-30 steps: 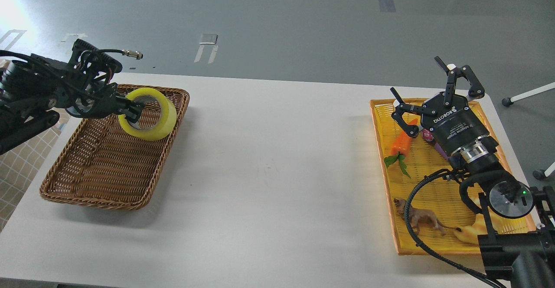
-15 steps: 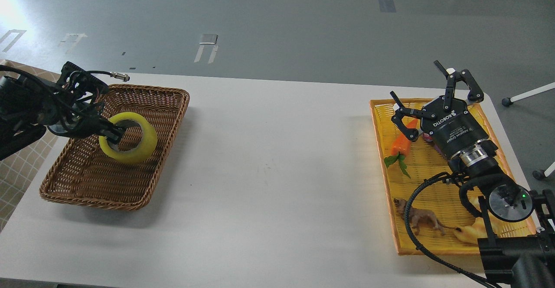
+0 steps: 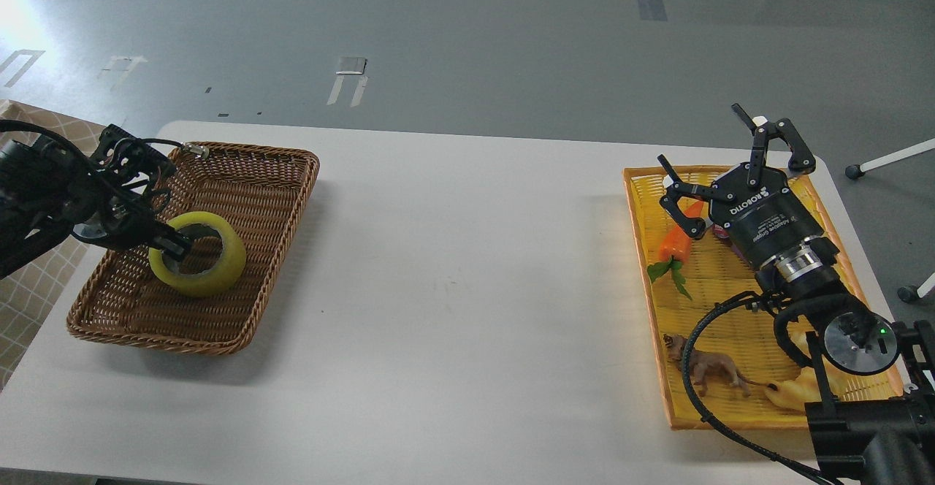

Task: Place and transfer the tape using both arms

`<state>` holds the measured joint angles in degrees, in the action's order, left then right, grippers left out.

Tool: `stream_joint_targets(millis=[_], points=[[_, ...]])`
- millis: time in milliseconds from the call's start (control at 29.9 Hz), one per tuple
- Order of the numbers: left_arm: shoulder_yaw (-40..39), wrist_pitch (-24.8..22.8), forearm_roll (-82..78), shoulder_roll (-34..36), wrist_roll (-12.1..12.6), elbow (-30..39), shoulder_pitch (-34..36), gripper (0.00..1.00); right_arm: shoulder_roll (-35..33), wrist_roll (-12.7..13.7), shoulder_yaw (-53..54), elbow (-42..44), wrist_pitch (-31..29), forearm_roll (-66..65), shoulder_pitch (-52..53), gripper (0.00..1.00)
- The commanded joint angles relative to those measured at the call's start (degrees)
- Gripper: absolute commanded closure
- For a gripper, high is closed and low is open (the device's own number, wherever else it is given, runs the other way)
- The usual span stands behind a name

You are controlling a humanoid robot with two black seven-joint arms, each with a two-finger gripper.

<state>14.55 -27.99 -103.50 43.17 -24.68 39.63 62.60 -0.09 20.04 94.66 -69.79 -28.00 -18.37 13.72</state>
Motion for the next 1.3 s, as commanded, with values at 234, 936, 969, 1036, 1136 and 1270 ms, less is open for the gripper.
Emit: stream_joint_targets(millis=[234, 936, 969, 1036, 1136, 1270], points=[[-0.1, 0.0, 8.2, 0.0, -0.8, 0.0, 0.7, 0.56, 0.0, 0.0, 0.0, 0.0, 0.0, 0.0, 0.0, 0.01], [-0.8, 0.0, 26.2, 0.8, -1.2, -0.1, 9.8, 0.08, 0.0, 0.0, -0.1, -0.1, 0.0, 0.0, 0.2, 0.01], [-0.8, 0.0, 28.3, 0.9, -1.2, -0.1, 10.7, 0.06, 0.0, 0.0, -0.1, -0.1, 0.0, 0.0, 0.2, 0.01], [-0.8, 0.0, 35.3, 1.0, -1.2, -0.1, 12.7, 0.03, 0.0, 0.0, -0.1, -0.1, 0.0, 0.0, 0.3, 0.01], [-0.9, 0.0, 47.2, 1.1, -1.2, 0.0, 14.5, 0.03, 0.0, 0.0, -0.1, -0.3, 0.0, 0.0, 0.4, 0.01], [-1.0, 0.0, 59.1, 0.9, -1.1, 0.0, 15.2, 0.03, 0.0, 0.0, -0.1, -0.7, 0.0, 0.0, 0.7, 0.01]])
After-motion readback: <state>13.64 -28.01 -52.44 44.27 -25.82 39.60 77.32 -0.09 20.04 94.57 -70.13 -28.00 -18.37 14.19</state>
